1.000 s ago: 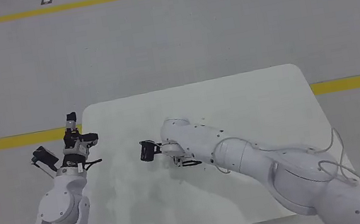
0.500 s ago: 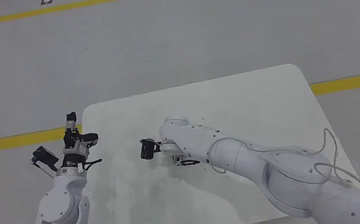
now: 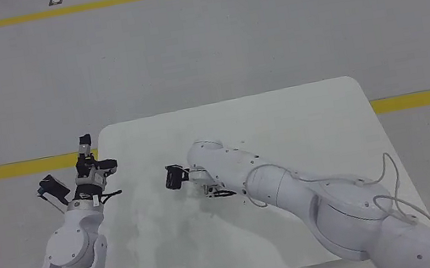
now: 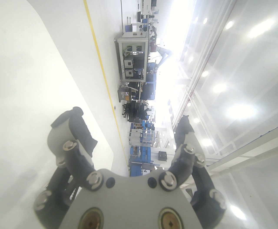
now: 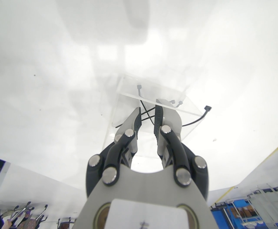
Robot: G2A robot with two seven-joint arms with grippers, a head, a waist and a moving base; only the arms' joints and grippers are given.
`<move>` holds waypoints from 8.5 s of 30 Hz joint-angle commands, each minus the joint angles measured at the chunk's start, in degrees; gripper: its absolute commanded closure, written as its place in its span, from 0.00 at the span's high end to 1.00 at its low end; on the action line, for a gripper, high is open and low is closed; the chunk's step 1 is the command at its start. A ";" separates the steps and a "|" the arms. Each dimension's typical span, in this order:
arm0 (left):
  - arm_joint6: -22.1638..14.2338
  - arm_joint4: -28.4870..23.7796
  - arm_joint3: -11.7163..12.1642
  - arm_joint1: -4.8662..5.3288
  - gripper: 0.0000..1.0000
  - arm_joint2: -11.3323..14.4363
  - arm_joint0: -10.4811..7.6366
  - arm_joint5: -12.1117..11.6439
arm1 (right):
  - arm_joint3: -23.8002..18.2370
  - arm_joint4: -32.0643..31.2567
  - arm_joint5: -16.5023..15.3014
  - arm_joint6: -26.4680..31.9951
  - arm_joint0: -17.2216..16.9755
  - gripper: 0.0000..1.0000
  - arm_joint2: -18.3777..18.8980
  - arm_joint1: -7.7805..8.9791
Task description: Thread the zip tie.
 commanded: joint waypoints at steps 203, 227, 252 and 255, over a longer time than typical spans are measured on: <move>-32.62 -3.69 12.63 -3.84 1.00 7.24 -6.24 -19.47 | -29.84 74.25 24.25 -50.48 -22.97 0.00 31.41 17.45; -30.65 -0.35 13.77 -3.38 0.17 8.88 -6.53 -19.48 | -33.24 69.77 27.70 -50.29 -25.93 0.00 33.70 16.58; -30.12 -0.42 14.59 -3.11 0.00 9.52 -7.24 -19.48 | -34.48 67.03 29.09 -47.82 -26.90 0.00 34.57 15.29; -30.10 -0.49 14.91 -3.04 0.00 9.51 -7.38 -19.48 | -34.29 66.92 29.09 -47.69 -27.04 0.00 34.74 15.15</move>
